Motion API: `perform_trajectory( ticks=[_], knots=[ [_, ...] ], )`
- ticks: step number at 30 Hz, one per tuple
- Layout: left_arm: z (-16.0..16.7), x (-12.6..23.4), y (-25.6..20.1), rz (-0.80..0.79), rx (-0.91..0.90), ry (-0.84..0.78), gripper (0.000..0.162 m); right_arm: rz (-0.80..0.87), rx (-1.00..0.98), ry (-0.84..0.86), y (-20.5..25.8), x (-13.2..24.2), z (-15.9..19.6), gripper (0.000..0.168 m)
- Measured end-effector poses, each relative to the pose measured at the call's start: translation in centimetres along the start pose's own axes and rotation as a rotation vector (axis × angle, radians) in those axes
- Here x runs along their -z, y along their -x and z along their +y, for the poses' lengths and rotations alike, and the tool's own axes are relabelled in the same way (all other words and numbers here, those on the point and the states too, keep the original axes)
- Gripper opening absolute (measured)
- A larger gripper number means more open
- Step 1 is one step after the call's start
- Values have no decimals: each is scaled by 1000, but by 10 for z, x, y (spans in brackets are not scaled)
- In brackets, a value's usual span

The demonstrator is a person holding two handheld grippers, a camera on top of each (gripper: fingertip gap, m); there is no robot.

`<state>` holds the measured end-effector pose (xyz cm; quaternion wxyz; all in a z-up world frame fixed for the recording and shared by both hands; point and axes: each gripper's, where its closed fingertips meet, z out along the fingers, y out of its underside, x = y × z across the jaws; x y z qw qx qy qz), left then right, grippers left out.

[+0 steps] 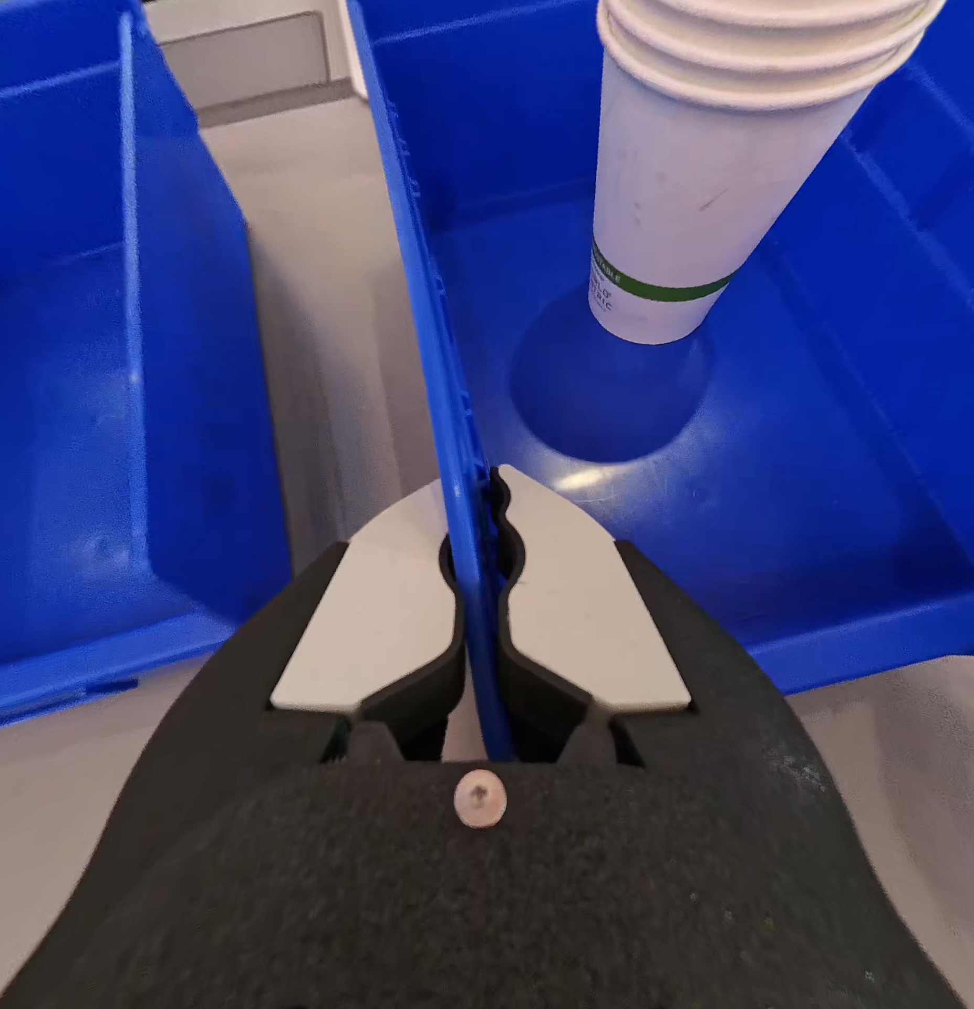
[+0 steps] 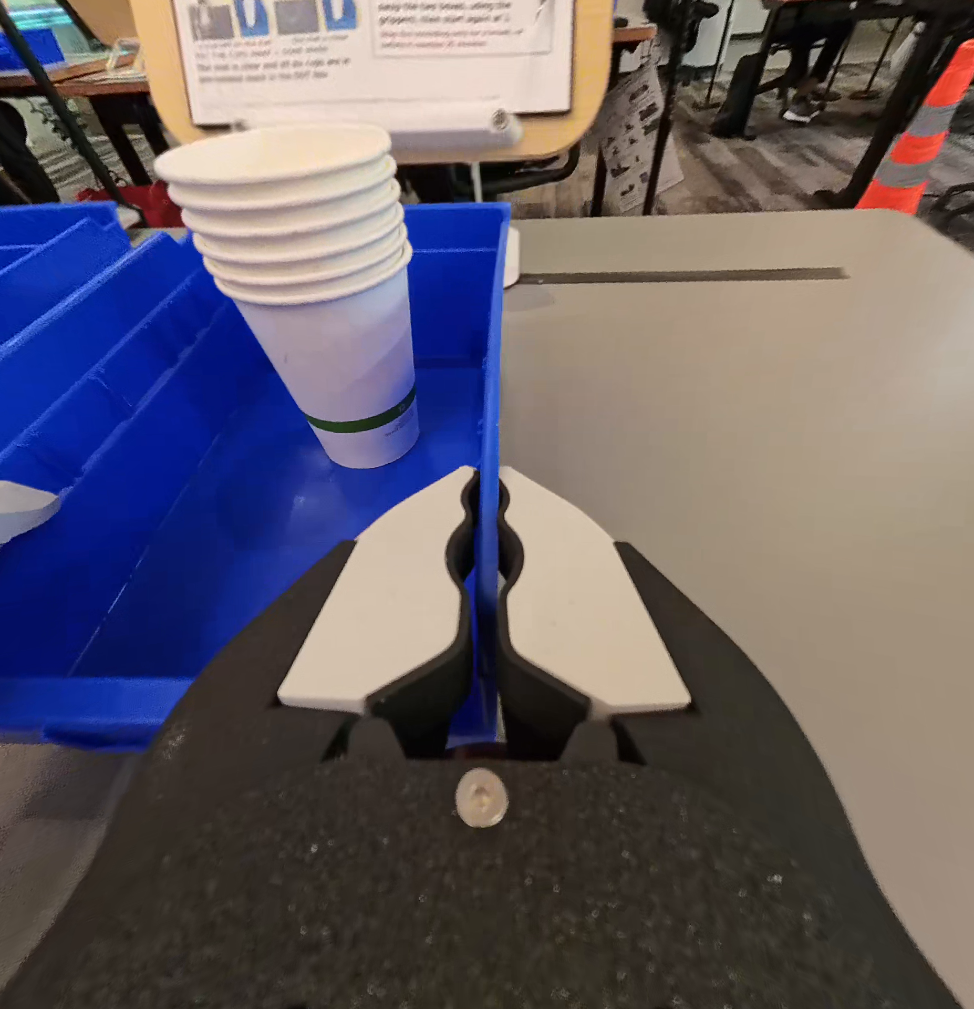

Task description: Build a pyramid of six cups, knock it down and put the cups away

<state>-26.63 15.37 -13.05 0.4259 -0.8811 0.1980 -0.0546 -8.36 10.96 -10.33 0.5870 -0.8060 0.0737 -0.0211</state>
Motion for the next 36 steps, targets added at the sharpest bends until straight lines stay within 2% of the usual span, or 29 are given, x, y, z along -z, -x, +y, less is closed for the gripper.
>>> perform_trajectory(
  ticks=[6,7,9,11,14,15,16,20,22,25,27,28,29,31,35,36],
  knots=[
    [6,-6,13,-2,-1,-21,11,-71,20,-36,11,-12,4,5],
    [4,-3,12,21,-13,-37,20,-106,36,-40,12,-9,4,10],
    [0,14,14,59,-5,-95,66,-139,94,-57,8,10,1,39],
    [-2,44,19,150,36,-150,90,-252,193,-151,17,39,-8,56],
    [8,93,71,161,137,-262,84,-469,260,-247,50,80,-6,54],
    [14,103,101,124,176,-297,72,-530,284,-256,61,89,0,53],
    [23,107,132,87,201,-313,67,-571,299,-260,72,96,6,52],
    [69,78,252,-145,258,-132,78,-723,338,-191,124,113,30,54],
    [71,58,281,-123,303,-108,75,-778,340,-152,146,122,40,53],
    [51,31,287,16,353,-111,70,-825,337,-106,175,129,46,59],
    [41,16,282,68,355,-98,51,-788,350,-101,190,120,43,64],
    [41,11,277,79,345,-80,30,-753,363,-83,197,112,42,64],
    [41,10,276,74,352,-70,26,-718,371,-51,204,103,42,65],
    [47,19,280,5,354,-57,9,-653,340,-3,219,85,38,67],
    [79,60,269,-74,332,-35,6,-605,193,37,254,63,32,72],
    [89,72,266,-88,342,-37,6,-613,189,50,264,62,35,67]
  ],
)
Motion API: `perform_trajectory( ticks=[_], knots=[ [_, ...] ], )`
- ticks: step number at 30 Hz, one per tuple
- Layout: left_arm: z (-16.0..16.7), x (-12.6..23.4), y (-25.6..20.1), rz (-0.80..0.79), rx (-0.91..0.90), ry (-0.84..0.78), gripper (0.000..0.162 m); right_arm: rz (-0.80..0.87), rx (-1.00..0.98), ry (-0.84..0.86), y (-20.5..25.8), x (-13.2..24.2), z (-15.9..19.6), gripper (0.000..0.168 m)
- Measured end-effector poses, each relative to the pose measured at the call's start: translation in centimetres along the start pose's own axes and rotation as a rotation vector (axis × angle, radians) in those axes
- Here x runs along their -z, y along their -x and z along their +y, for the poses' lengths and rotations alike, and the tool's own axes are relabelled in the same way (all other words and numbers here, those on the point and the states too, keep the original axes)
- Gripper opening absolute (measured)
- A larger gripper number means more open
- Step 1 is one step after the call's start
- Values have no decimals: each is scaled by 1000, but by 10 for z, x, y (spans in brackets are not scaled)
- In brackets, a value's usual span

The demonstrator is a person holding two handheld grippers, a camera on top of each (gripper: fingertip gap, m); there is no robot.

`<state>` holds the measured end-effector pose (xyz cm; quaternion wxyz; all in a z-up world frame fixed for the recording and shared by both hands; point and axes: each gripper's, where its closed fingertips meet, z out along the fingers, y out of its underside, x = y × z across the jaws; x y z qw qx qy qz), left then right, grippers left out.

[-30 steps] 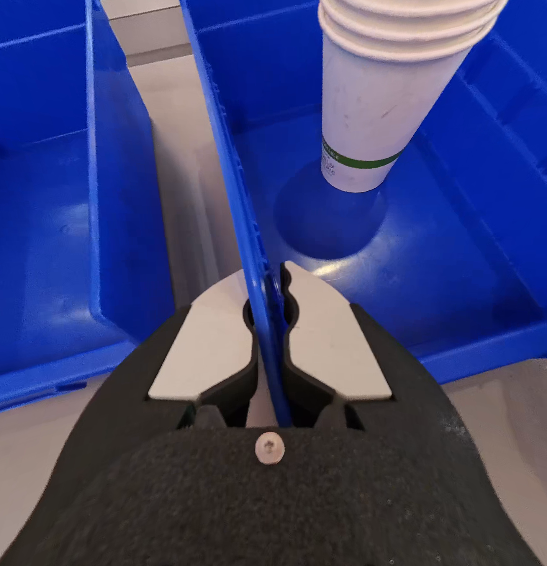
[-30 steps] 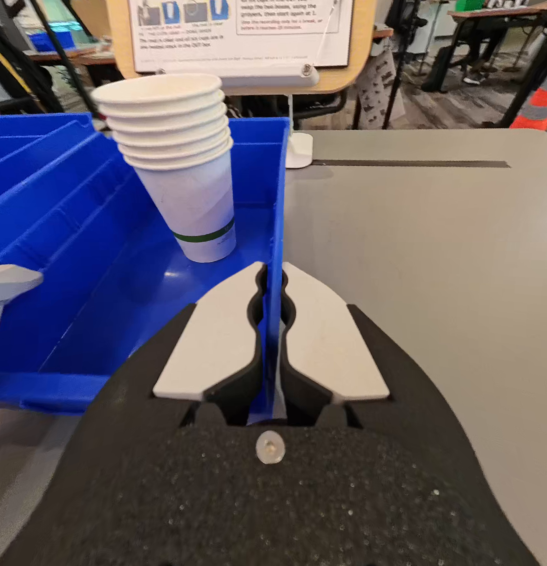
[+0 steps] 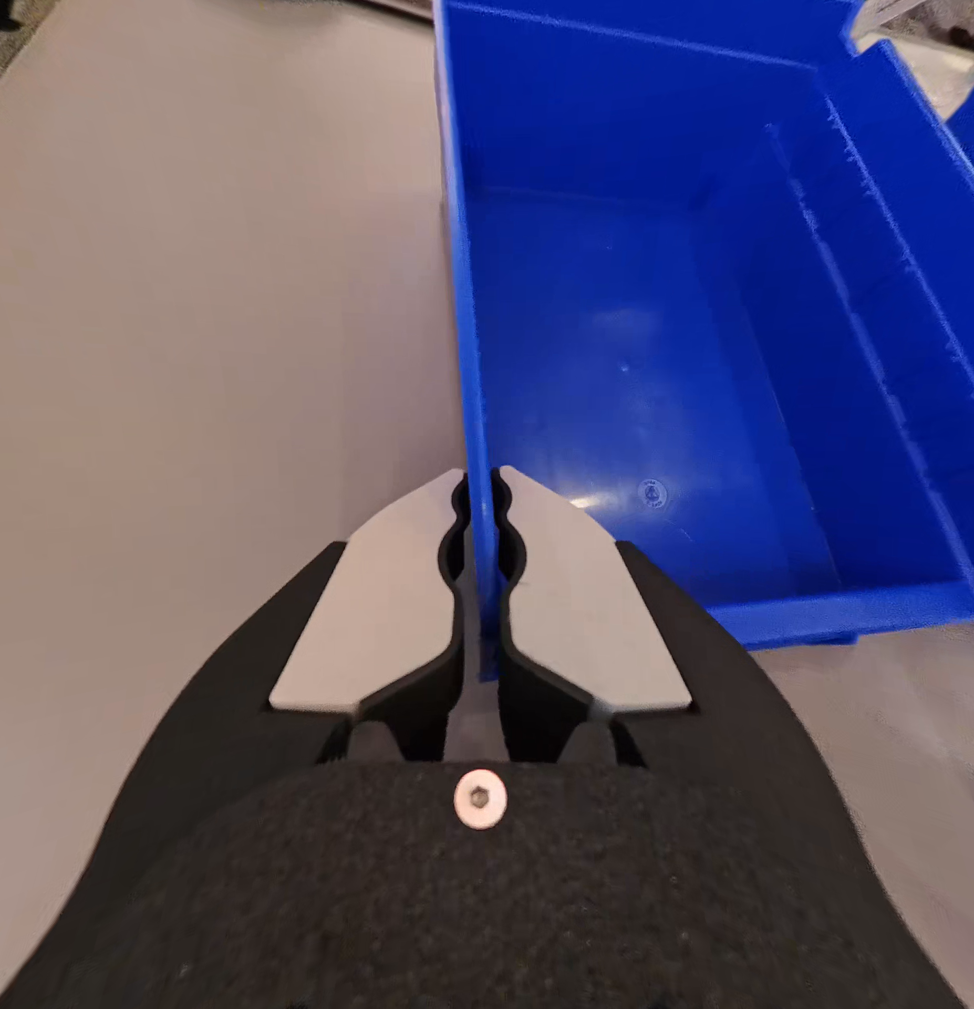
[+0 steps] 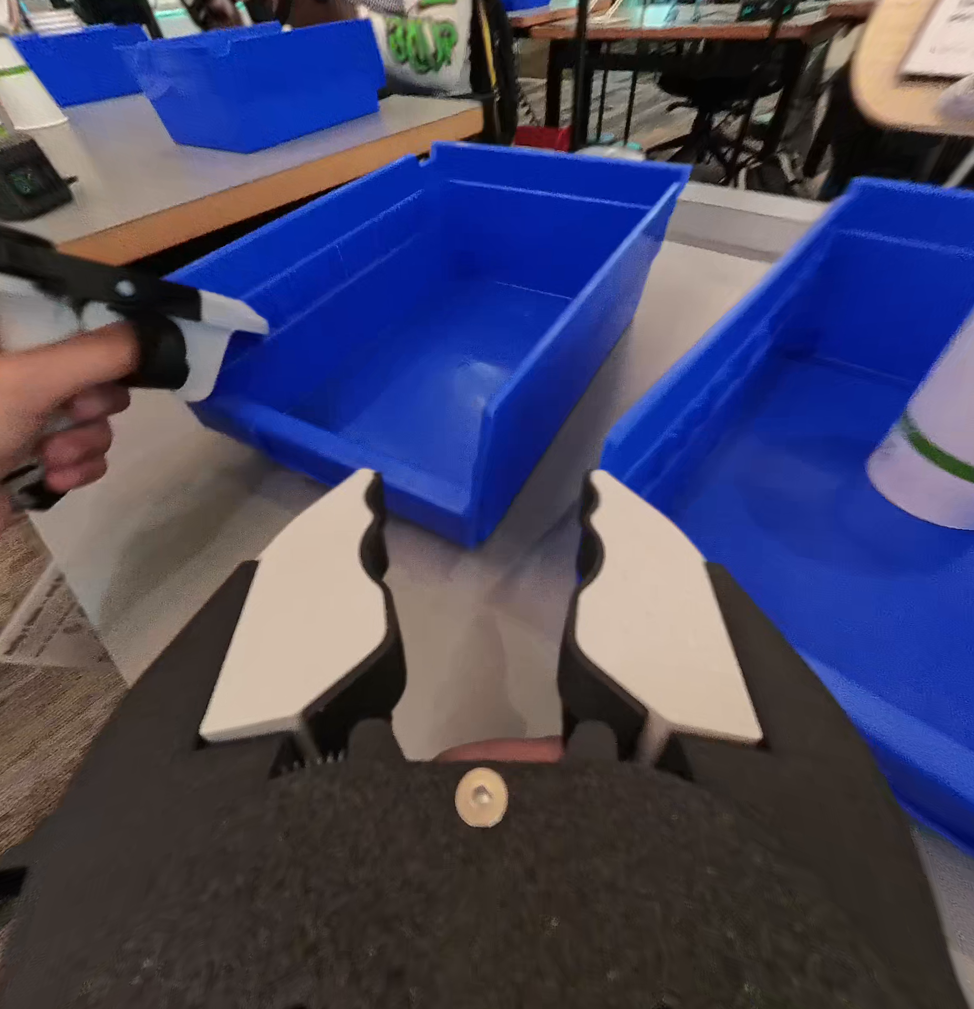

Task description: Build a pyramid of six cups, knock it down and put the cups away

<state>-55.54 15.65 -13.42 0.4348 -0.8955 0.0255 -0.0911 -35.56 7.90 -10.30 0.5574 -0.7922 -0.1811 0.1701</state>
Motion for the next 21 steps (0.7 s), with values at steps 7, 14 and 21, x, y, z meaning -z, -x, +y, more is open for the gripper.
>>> perform_trajectory(
  ticks=[7,14,21],
  knots=[
    [53,70,1,-27,69,-34,7,75,5,88,38,-14,17,35],
    [57,118,-11,-109,-11,-162,5,170,91,-35,33,15,-30,5],
    [-78,182,-106,-62,-148,-490,5,319,144,-371,-30,111,-156,6]
  ],
)
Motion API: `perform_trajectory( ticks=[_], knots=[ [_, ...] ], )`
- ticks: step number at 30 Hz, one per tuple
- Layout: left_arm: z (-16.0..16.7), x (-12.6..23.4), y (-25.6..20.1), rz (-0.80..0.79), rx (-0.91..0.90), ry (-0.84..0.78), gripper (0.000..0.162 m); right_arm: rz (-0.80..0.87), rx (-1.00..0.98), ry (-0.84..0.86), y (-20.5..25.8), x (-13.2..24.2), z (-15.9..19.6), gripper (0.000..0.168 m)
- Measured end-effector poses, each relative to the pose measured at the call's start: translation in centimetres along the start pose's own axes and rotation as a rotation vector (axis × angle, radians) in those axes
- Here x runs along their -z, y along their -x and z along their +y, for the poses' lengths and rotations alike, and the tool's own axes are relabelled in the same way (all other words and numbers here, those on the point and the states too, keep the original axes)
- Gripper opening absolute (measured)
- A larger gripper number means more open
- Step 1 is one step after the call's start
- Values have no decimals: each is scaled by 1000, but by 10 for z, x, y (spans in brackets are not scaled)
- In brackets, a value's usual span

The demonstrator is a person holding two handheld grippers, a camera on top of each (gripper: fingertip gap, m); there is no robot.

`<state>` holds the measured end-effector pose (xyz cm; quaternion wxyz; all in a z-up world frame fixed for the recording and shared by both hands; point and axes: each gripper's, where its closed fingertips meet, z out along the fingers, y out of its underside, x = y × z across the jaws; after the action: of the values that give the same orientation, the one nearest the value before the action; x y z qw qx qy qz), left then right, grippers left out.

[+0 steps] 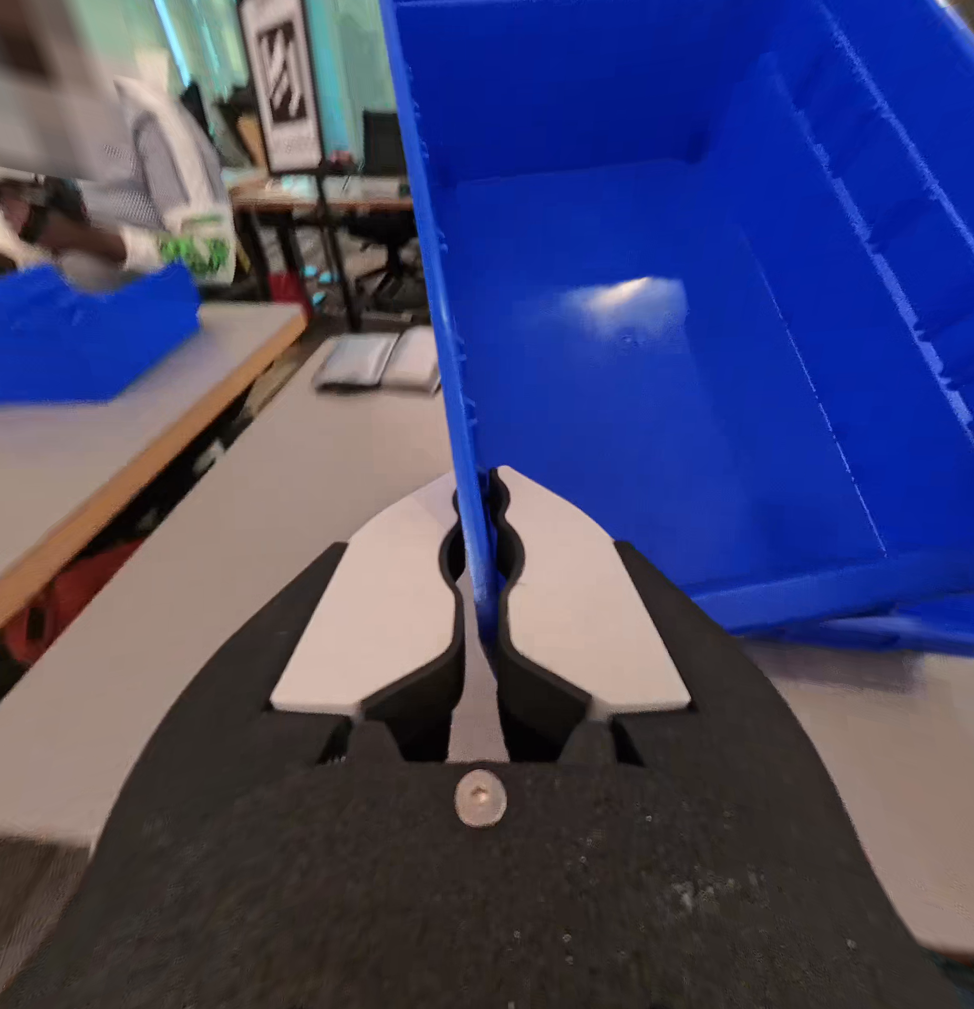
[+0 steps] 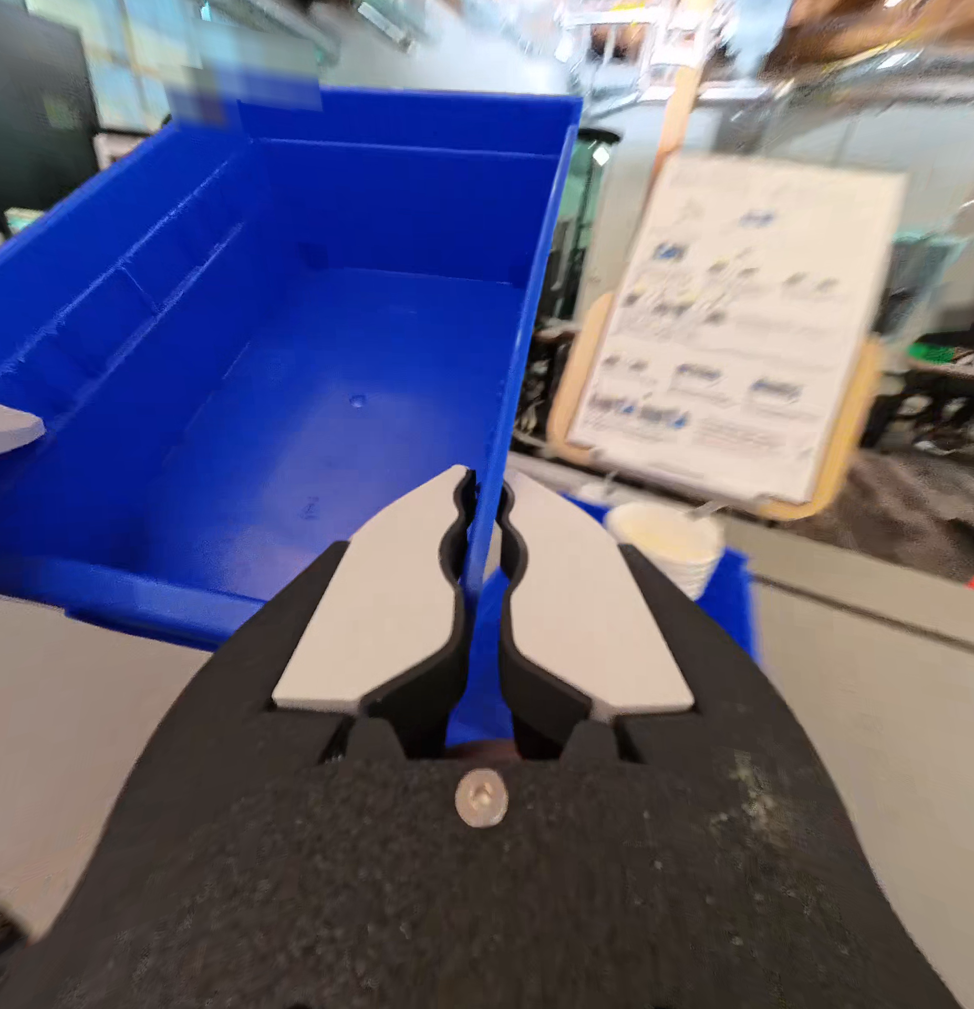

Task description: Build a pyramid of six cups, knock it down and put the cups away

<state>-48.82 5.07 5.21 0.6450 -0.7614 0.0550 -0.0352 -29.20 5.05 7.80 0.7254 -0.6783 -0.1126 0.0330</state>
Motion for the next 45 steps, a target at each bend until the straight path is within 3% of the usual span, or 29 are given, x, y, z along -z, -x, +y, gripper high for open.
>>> perform_trajectory(
  ticks=[5,8,10,13,18,20,24,31,33,36,39,42,45],
  knots=[
    [-89,-45,-142,142,-29,-110,5,182,82,-21,-156,23,-46,7],
    [-96,-77,-256,262,-85,-85,5,299,42,28,-266,49,-34,6],
    [-73,-99,-331,348,-118,8,5,345,-69,111,-333,63,-10,5],
    [-12,-134,-421,433,-146,177,7,429,-159,277,-410,73,53,5],
    [96,-160,-489,479,-124,424,6,419,-216,570,-462,82,179,5],
    [125,-161,-495,480,-141,485,8,344,-312,618,-463,86,213,5],
    [150,-162,-502,442,-215,489,9,289,-350,633,-465,92,256,5],
    [155,-144,-526,538,-175,443,22,266,-410,550,-483,104,257,6],
    [156,-139,-530,562,-169,442,31,217,-440,530,-479,104,254,14],
    [145,-123,-530,660,-121,470,44,277,-408,447,-494,112,229,22],
    [108,-93,-498,764,-146,406,53,282,-327,308,-491,113,172,29],
    [72,-79,-421,720,-246,307,58,216,-196,192,-450,95,109,36],
    [67,-100,-316,532,-293,291,58,172,-88,147,-383,63,72,49]
  ],
)
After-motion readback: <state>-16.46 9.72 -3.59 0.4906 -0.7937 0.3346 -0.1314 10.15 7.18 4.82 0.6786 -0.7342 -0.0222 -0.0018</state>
